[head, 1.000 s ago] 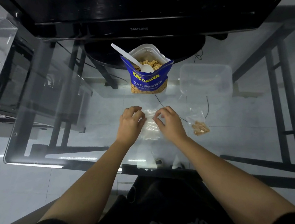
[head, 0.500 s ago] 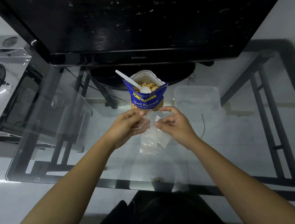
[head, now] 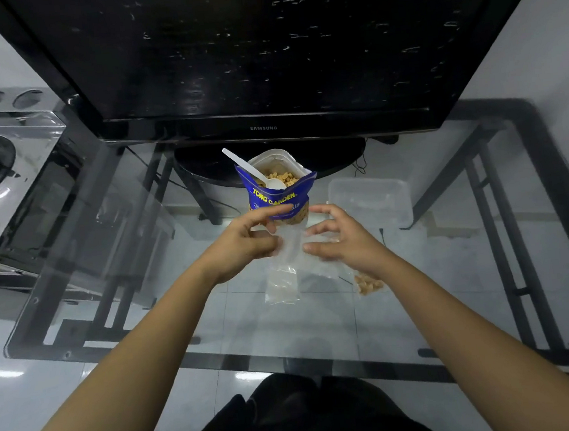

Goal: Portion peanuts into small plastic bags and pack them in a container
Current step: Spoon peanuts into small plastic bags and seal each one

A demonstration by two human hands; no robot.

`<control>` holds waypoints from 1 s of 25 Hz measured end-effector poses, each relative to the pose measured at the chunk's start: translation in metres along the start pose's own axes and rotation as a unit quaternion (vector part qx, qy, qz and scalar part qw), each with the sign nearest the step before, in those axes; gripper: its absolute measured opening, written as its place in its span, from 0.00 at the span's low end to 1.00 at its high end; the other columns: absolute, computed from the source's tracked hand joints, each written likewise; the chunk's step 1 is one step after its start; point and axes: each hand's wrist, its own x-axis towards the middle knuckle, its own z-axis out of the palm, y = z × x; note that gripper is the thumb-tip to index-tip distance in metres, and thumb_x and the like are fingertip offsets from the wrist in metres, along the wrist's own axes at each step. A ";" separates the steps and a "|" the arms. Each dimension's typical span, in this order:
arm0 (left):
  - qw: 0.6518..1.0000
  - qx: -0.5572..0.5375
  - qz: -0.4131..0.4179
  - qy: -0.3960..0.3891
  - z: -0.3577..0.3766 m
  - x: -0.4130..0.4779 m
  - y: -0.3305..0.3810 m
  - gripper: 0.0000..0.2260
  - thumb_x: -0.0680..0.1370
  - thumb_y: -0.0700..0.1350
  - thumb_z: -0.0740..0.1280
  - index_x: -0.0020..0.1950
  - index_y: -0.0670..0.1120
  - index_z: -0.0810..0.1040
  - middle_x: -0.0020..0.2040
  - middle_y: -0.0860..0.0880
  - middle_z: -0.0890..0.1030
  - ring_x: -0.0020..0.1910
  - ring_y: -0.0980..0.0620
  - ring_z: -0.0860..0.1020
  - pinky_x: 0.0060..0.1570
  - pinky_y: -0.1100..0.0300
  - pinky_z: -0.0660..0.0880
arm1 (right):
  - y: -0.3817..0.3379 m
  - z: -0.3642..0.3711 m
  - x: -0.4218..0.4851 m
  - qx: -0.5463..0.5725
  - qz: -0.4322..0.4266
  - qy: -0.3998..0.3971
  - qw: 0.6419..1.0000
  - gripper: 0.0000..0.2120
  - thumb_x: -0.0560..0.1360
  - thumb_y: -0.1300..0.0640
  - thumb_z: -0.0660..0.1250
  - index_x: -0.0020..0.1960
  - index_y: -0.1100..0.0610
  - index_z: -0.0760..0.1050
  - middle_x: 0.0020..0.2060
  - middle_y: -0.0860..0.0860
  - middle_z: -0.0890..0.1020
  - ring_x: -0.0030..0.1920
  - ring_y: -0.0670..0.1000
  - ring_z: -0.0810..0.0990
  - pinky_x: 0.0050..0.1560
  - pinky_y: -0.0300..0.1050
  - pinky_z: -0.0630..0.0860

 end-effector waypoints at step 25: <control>0.944 0.178 0.074 0.268 0.008 -0.004 0.003 0.06 0.76 0.44 0.67 0.48 0.42 0.81 0.34 0.52 0.79 0.32 0.59 0.77 0.36 0.71 0.74 | -0.006 0.015 -0.002 0.032 -0.018 0.169 0.985 0.07 0.76 0.56 0.65 0.48 0.57 0.80 0.42 0.50 0.83 0.41 0.40 0.79 0.45 0.31 0.72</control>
